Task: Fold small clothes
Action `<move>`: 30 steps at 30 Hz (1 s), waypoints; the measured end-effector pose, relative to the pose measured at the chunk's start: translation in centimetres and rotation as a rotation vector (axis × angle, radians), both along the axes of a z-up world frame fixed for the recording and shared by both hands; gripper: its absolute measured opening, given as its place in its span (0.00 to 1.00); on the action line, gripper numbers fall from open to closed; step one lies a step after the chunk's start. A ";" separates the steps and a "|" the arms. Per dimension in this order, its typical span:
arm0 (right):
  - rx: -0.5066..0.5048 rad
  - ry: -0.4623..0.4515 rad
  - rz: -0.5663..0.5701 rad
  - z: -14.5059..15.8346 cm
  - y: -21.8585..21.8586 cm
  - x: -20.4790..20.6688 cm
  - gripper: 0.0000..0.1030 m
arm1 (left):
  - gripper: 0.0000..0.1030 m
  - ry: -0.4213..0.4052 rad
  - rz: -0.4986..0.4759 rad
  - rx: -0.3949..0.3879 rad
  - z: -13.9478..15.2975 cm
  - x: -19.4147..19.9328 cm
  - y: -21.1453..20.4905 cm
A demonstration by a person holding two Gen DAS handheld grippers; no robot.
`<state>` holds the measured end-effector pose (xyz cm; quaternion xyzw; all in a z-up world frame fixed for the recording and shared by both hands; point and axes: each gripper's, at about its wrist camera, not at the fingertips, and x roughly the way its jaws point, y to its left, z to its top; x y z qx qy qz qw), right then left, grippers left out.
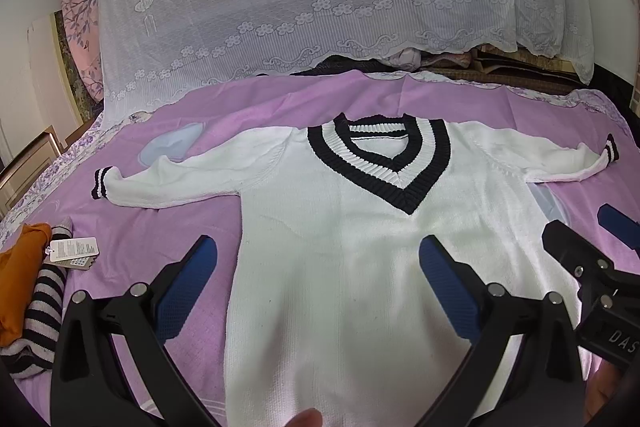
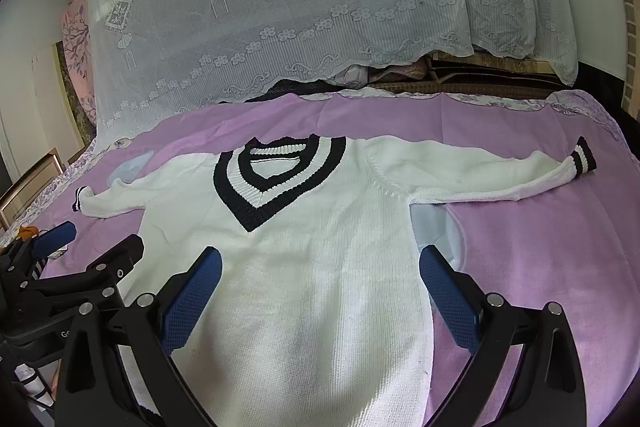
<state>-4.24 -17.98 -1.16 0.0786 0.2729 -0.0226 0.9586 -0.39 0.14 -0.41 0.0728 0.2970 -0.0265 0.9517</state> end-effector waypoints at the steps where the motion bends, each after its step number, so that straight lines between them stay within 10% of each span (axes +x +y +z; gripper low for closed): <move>1: 0.000 0.001 0.000 0.1 0.0 0.0 0.97 | 0.96 0.000 0.000 0.000 0.0 0.0 0.0; 30: 0.013 0.016 -0.004 -0.3 0.0 0.1 0.97 | 0.96 0.005 -0.001 -0.002 -0.2 0.0 0.3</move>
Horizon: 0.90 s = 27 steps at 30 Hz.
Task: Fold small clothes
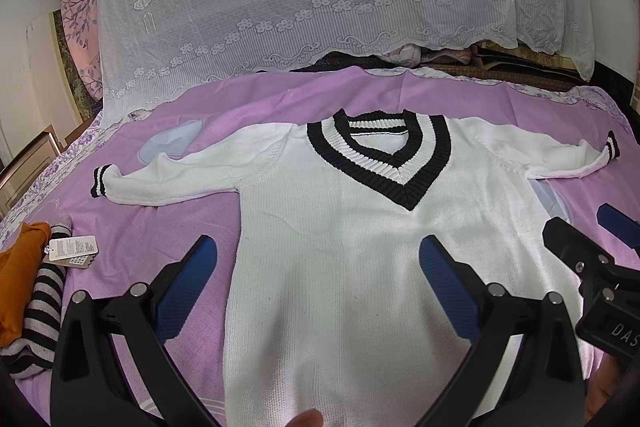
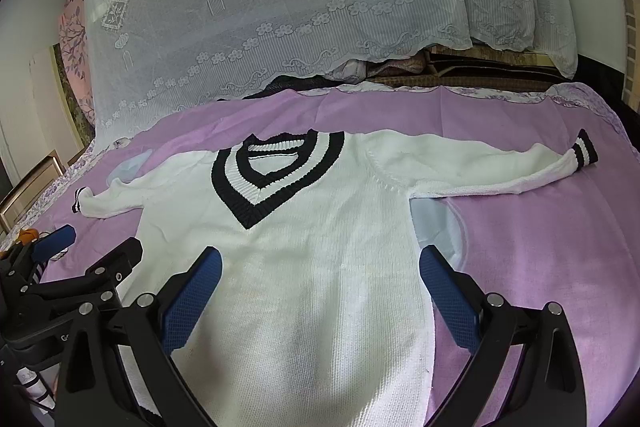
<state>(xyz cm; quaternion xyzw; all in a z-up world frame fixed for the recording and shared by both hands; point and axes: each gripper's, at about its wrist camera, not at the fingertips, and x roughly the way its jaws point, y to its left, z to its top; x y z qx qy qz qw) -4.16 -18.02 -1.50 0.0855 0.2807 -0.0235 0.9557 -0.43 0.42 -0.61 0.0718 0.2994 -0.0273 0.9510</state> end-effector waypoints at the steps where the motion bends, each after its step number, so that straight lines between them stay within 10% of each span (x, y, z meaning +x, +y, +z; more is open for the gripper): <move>1: 0.000 0.000 0.000 0.0 0.0 0.0 0.97 | 0.96 0.000 0.000 -0.001 0.0 0.0 0.0; 27: 0.000 0.002 0.001 0.1 0.0 0.0 0.97 | 0.96 0.002 0.000 0.002 -0.1 0.1 0.0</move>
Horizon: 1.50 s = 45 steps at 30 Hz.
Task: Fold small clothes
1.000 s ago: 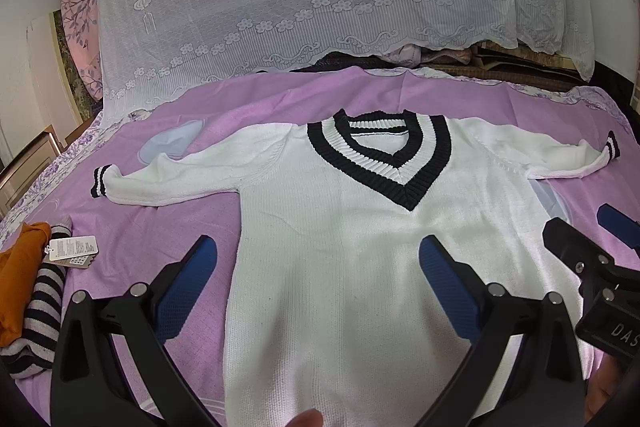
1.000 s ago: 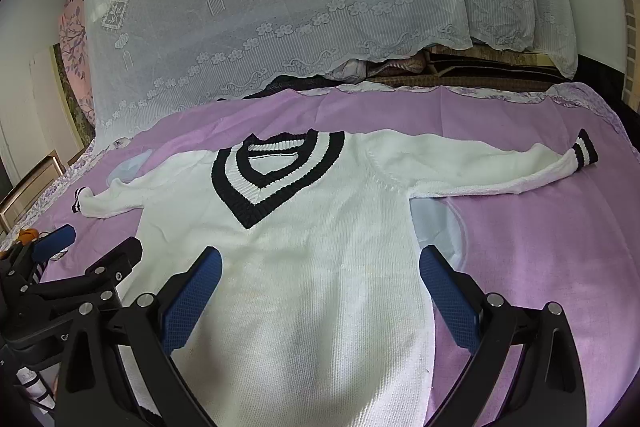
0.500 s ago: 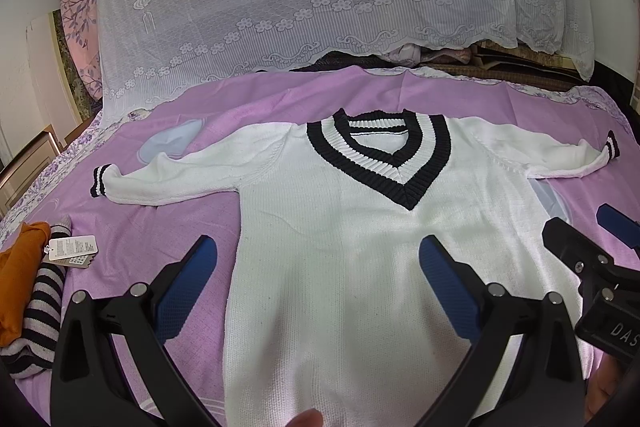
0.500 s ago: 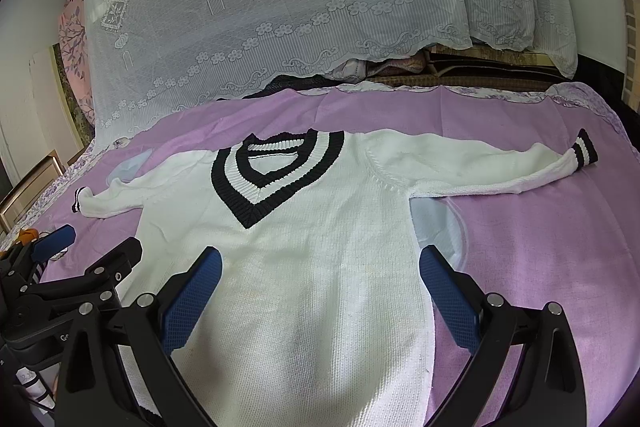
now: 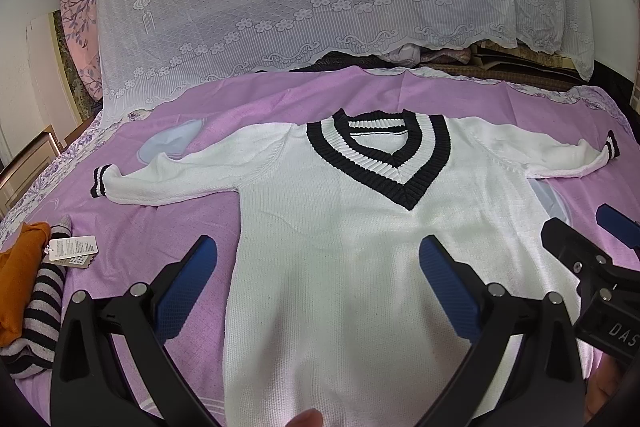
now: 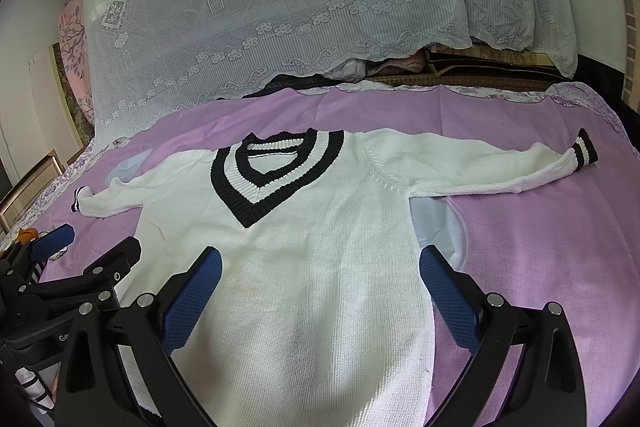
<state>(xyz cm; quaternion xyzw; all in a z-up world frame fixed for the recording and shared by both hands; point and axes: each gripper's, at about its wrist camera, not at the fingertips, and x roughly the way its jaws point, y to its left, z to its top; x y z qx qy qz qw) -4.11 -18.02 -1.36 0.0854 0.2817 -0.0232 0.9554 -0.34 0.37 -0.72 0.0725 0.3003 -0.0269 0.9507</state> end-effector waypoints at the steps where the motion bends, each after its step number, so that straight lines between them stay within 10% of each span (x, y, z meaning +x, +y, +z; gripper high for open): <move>1: -0.001 0.000 0.000 0.0 0.0 0.0 0.97 | 0.96 0.000 0.000 0.000 0.0 0.0 0.0; 19: 0.038 0.005 0.007 -0.1 -1.0 0.0 0.97 | 0.96 0.018 -0.006 0.002 -0.6 0.2 -0.1; 34: 0.192 0.084 -0.278 -3.3 -13.8 2.4 0.97 | 0.96 0.199 -0.027 0.022 -4.6 3.4 -0.6; 45: 0.268 0.169 -0.258 -6.7 -15.4 2.9 0.97 | 0.96 0.333 -0.036 0.009 -7.2 5.2 -0.7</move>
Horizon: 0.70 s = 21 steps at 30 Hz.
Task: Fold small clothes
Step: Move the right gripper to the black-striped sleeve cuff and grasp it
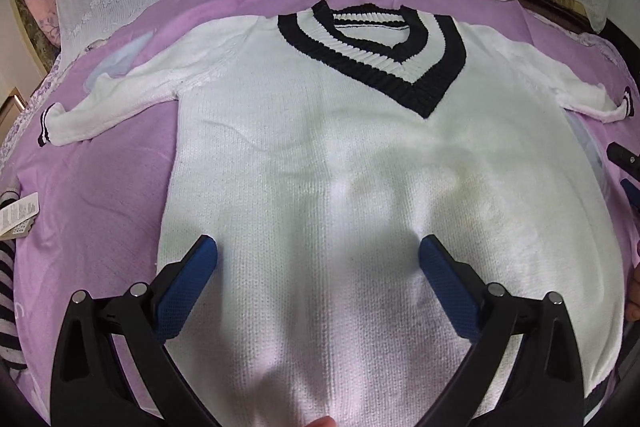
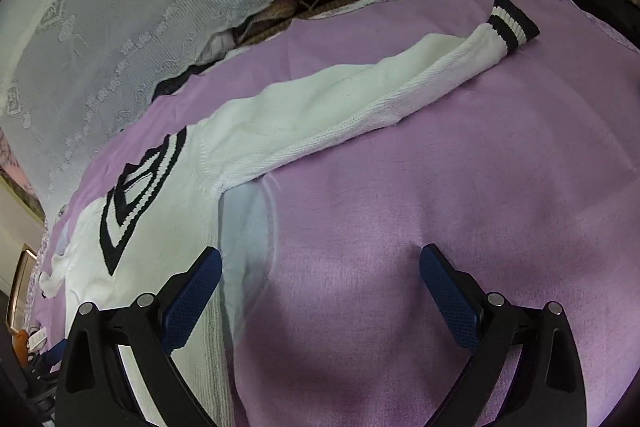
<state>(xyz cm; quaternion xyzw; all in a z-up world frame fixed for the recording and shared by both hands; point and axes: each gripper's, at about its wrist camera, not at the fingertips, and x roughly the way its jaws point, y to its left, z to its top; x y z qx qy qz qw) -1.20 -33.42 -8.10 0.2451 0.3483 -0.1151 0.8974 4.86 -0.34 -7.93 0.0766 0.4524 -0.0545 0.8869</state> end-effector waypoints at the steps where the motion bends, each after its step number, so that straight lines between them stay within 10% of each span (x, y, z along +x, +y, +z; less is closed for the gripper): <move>1: 0.007 -0.011 0.008 -0.1 0.0 -0.3 0.97 | 0.96 0.002 -0.002 0.009 -0.1 0.0 -0.1; 8: 0.161 -0.105 0.042 0.1 -2.1 -2.2 0.97 | 0.96 0.010 0.005 -0.018 -0.4 -0.2 -0.2; 15: 0.041 -0.111 -0.148 4.0 -7.3 0.1 0.89 | 0.96 0.036 -0.027 -0.023 -0.8 0.3 -0.4; 21: 0.228 -0.058 -0.345 2.2 -13.5 2.7 0.84 | 0.96 0.044 -0.028 -0.036 -1.0 0.5 -0.2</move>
